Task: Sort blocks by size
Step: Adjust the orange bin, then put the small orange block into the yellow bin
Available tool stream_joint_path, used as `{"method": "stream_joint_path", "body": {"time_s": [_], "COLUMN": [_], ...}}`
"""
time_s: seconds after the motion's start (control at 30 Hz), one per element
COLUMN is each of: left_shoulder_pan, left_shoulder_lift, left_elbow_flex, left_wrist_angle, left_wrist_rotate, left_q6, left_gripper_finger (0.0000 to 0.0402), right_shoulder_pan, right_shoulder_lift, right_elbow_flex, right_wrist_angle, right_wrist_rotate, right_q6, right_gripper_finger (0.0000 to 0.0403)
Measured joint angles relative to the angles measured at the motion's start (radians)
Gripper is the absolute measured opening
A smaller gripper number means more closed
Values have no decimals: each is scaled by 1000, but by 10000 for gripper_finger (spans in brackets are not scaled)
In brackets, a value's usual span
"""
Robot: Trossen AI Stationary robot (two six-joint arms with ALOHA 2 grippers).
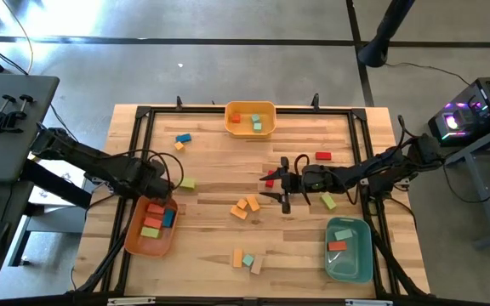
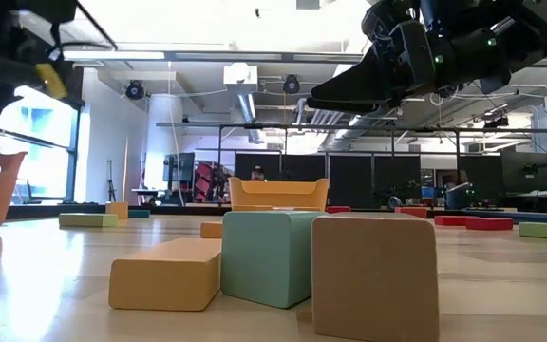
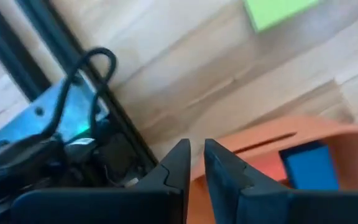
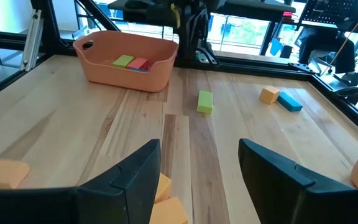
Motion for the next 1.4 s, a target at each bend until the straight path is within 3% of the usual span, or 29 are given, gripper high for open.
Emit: {"method": "stream_joint_path", "body": {"time_s": [0.1, 0.2, 0.3, 0.4, 0.5, 0.63, 0.8, 1.13, 1.4], "left_shoulder_pan": [-10, -50, -78, -70, -20, 78, 223, 331, 349], "left_shoulder_lift": [0, 0, 0, 9, 25, 67, 160, 378, 418], "left_elbow_flex": [55, 98, 91, 40, -37, -143, -214, -214, -214], "left_wrist_angle": [-6, 92, 317, 603, 921, 1310, 1662, 2074, 2062], "left_wrist_rotate": [-68, -228, -380, -454, -435, -335, -224, -215, -196], "left_q6": [-39, -19, 127, 363, 590, 829, 1069, 1384, 1399], "left_gripper_finger": [29, 25, 21, 19, 19, 19, 19, 19, 19], "right_shoulder_pan": [0, 0, -1, -4, -10, -14, -12, -33, -33], "right_shoulder_lift": [0, 0, 0, 0, 0, 0, -7, -7, -7], "right_elbow_flex": [0, 0, 0, 0, 0, 0, 0, 0, 6], "right_wrist_angle": [0, 0, 4, 16, 24, 21, 21, 23, -37], "right_wrist_rotate": [0, 1, 3, 3, 3, 14, 116, 260, 287], "right_q6": [0, 0, 0, 8, 35, 59, 85, 262, 389], "right_gripper_finger": [213, 213, 213, 213, 213, 213, 213, 213, 213]}}
